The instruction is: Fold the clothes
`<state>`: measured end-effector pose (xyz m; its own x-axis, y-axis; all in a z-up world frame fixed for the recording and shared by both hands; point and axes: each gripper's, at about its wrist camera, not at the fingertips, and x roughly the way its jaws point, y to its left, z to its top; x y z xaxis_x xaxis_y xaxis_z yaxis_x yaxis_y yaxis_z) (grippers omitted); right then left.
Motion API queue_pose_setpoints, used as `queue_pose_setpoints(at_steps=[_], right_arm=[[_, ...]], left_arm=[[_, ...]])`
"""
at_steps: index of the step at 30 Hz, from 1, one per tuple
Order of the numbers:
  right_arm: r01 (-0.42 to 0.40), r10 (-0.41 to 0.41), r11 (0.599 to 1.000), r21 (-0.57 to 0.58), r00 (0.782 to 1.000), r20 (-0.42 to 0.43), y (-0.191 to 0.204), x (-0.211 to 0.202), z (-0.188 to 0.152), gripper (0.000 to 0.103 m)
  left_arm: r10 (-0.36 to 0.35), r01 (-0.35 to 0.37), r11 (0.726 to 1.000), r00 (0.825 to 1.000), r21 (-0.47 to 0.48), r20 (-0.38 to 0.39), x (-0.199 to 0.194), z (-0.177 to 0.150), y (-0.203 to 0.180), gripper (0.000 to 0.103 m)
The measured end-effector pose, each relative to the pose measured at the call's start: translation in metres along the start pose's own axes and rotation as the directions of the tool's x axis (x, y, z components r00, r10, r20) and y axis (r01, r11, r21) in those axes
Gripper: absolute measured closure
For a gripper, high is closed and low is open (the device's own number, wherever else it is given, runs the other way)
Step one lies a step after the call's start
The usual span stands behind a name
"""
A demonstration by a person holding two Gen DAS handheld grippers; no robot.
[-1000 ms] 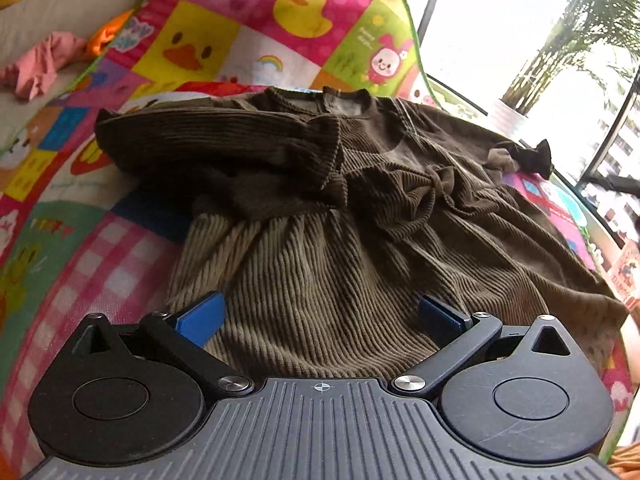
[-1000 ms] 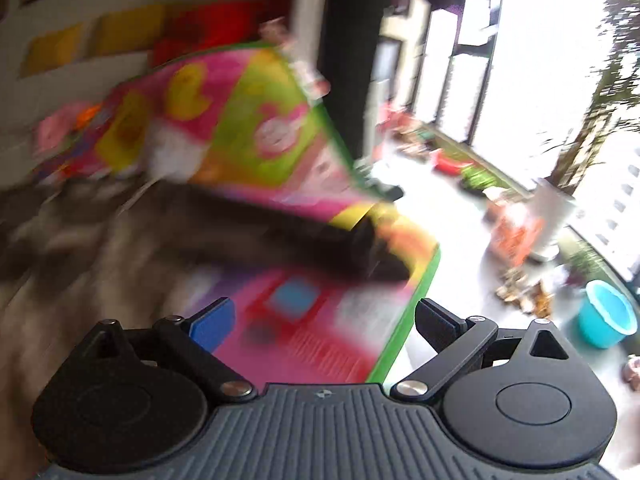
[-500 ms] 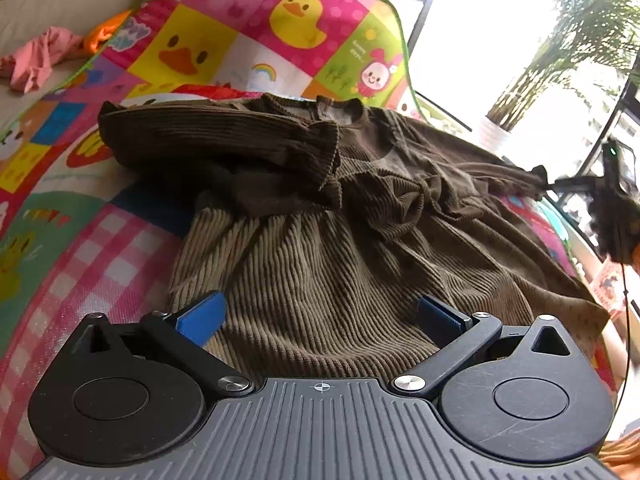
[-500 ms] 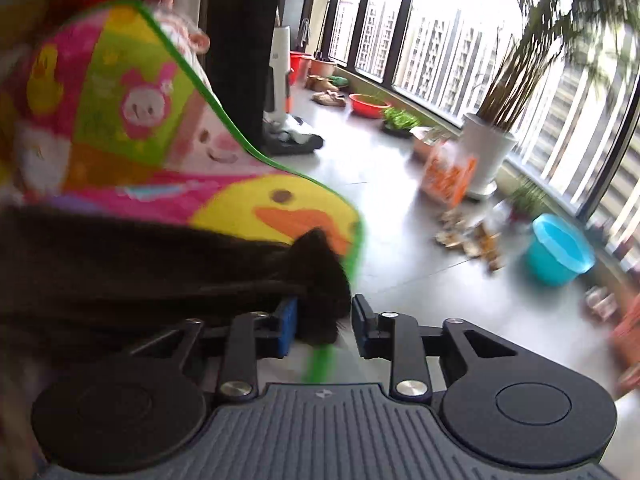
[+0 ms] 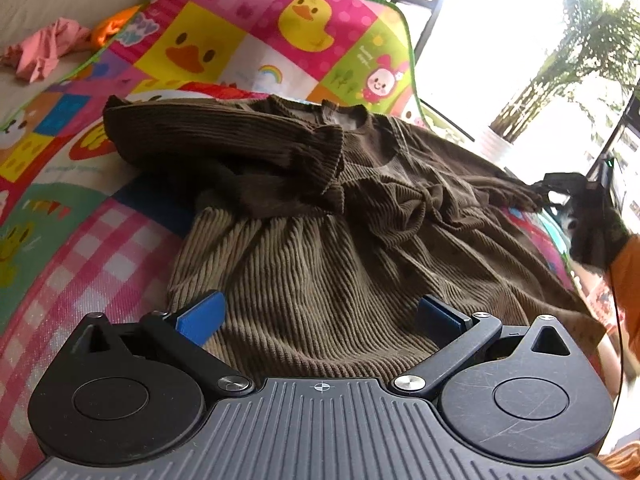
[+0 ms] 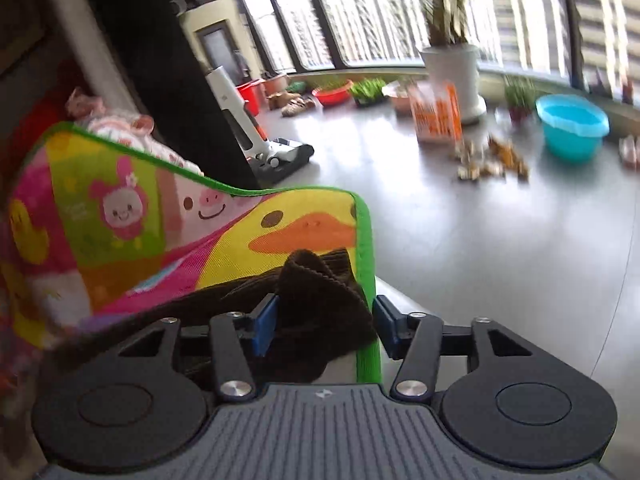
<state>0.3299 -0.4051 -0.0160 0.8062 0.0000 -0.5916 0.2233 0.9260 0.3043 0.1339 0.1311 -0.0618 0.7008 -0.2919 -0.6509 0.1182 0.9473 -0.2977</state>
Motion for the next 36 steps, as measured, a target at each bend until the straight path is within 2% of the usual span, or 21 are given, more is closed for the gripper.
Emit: queue_pose_setpoints(at_steps=[1,2,6,10,13,15,16,17,19,22,24,27,28,30,33,34,36], right_arm=[[-0.032,0.033,0.998,-0.047,0.999,0.019,0.02,-0.01,0.004,0.087],[-0.063,0.067,0.994,-0.094,0.997,0.036,0.04,-0.019,0.007,0.094],[-0.176,0.208,0.943,-0.283,0.974,0.088,0.119,-0.057,0.022,0.097],[-0.264,0.352,0.844,-0.467,0.93,0.111,0.198,-0.095,0.037,0.099],[-0.357,0.451,0.748,-0.559,0.892,0.033,0.262,-0.111,0.031,0.099],[-0.395,0.47,0.712,-0.581,0.882,-0.024,0.283,-0.109,0.026,0.096],[-0.414,0.469,0.713,-0.565,0.881,-0.054,0.281,-0.103,0.026,0.084],[-0.438,0.465,0.726,-0.53,0.881,-0.091,0.274,-0.093,0.026,0.058],[-0.47,0.447,0.78,-0.413,0.88,-0.158,0.251,-0.066,0.026,0.029],[-0.415,0.365,0.862,-0.292,0.907,-0.209,0.216,-0.026,0.009,0.03],[-0.366,0.311,0.887,-0.28,0.924,-0.222,0.199,-0.009,-0.009,0.029],[-0.341,0.274,0.884,-0.321,0.933,-0.235,0.18,-0.007,-0.046,0.02],[-0.342,0.27,0.878,-0.335,0.932,-0.243,0.177,-0.008,-0.059,0.015],[-0.347,0.259,0.864,-0.364,0.927,-0.27,0.177,-0.006,-0.082,0.012],[-0.36,0.26,0.861,-0.359,0.919,-0.296,0.177,0.0,-0.11,0.005],[-0.362,0.268,0.864,-0.349,0.919,-0.288,0.175,-0.001,-0.115,0.001],[-0.358,0.275,0.862,-0.358,0.925,-0.263,0.174,-0.003,-0.122,0.0]], left_arm=[[0.001,-0.001,1.0,1.0,0.003,0.001,0.0,0.0,0.0,0.0],[0.001,-0.001,1.0,1.0,0.005,0.002,0.0,0.0,-0.001,0.0],[-0.007,0.007,1.0,1.0,-0.009,0.015,0.0,-0.001,0.001,0.0],[-0.027,0.028,0.999,0.999,-0.016,0.03,-0.001,-0.003,0.004,0.0],[-0.043,0.045,0.998,0.998,-0.034,0.048,-0.003,-0.005,0.008,0.0],[-0.045,0.048,0.998,0.997,-0.05,0.061,-0.003,-0.007,0.009,0.0],[-0.048,0.051,0.997,0.997,-0.056,0.067,-0.004,-0.008,0.009,0.0],[-0.05,0.055,0.997,0.996,-0.058,0.071,-0.004,-0.008,0.01,0.0],[-0.054,0.058,0.997,0.996,-0.057,0.071,-0.003,-0.008,0.01,0.0],[-0.03,0.032,0.999,0.996,-0.032,0.084,-0.009,0.001,0.003,0.0],[-0.006,0.007,1.0,0.995,-0.008,0.102,-0.015,0.008,-0.003,0.0],[0.027,-0.031,0.999,0.989,0.024,0.146,-0.023,0.026,-0.016,0.0],[0.03,-0.031,1.0,0.989,0.003,0.147,-0.018,0.036,-0.019,0.0],[0.036,-0.031,0.999,0.988,-0.039,0.148,-0.01,0.056,-0.024,0.0],[0.12,-0.107,0.989,0.983,-0.097,0.137,0.019,0.075,-0.02,0.0],[0.153,-0.14,0.983,0.981,-0.115,0.12,0.029,0.076,-0.018,0.0],[0.218,-0.204,0.968,0.972,-0.148,0.083,0.048,0.078,-0.014,0.002]])
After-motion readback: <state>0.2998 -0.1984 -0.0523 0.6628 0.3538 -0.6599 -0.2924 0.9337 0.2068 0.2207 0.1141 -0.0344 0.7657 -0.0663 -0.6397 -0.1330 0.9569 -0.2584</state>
